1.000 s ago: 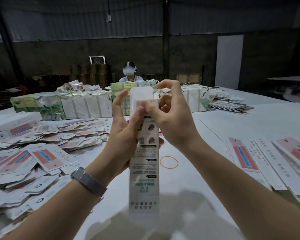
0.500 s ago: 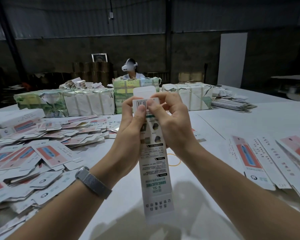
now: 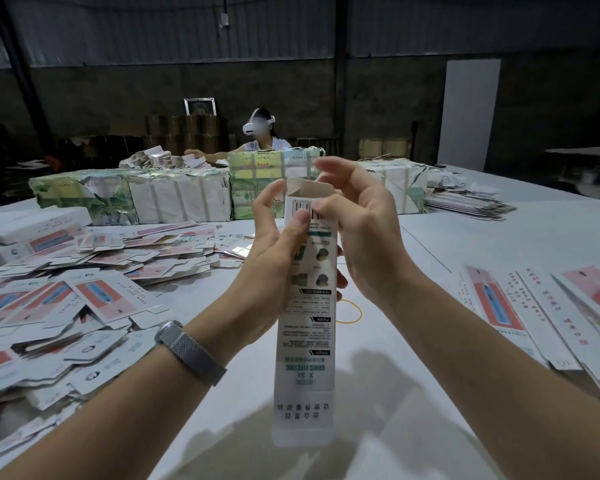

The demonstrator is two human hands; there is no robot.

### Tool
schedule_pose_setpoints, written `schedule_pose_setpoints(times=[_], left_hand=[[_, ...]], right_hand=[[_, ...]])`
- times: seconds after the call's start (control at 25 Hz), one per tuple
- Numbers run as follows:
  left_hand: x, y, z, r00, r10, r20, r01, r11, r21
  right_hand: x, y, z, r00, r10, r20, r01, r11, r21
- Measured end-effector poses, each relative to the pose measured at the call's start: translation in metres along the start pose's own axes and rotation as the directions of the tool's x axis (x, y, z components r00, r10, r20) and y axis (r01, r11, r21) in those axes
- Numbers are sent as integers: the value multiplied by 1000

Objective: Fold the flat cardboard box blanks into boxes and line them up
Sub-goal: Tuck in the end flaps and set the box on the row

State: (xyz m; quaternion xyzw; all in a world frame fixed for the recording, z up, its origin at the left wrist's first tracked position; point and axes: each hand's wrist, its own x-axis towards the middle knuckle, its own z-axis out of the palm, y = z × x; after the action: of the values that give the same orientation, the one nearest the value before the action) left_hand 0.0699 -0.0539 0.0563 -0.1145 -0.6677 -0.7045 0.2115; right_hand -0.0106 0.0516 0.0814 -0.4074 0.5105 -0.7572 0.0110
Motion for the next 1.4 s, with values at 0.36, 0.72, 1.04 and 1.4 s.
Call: schedule_pose_setpoints(times=[0.36,0.72,1.04,1.4], left_hand=[[1,-3,-9,999,44,22,-46,992,115],[3,0,-17,992,12,127,-24,995,95],[4,3,-22,982,-17,189,2,997,79],[4,6,-26,968,-23,249,-5,994,112]], right_hand=[[3,-5,-1,995,72,64,-69,996,-49],[3,-4,-2,976,179,125,-167,981,-100],[2,-2,-1,990,118,75,-111,990,-90],[5,-4,-5,984,152,91,-139,981,-138]])
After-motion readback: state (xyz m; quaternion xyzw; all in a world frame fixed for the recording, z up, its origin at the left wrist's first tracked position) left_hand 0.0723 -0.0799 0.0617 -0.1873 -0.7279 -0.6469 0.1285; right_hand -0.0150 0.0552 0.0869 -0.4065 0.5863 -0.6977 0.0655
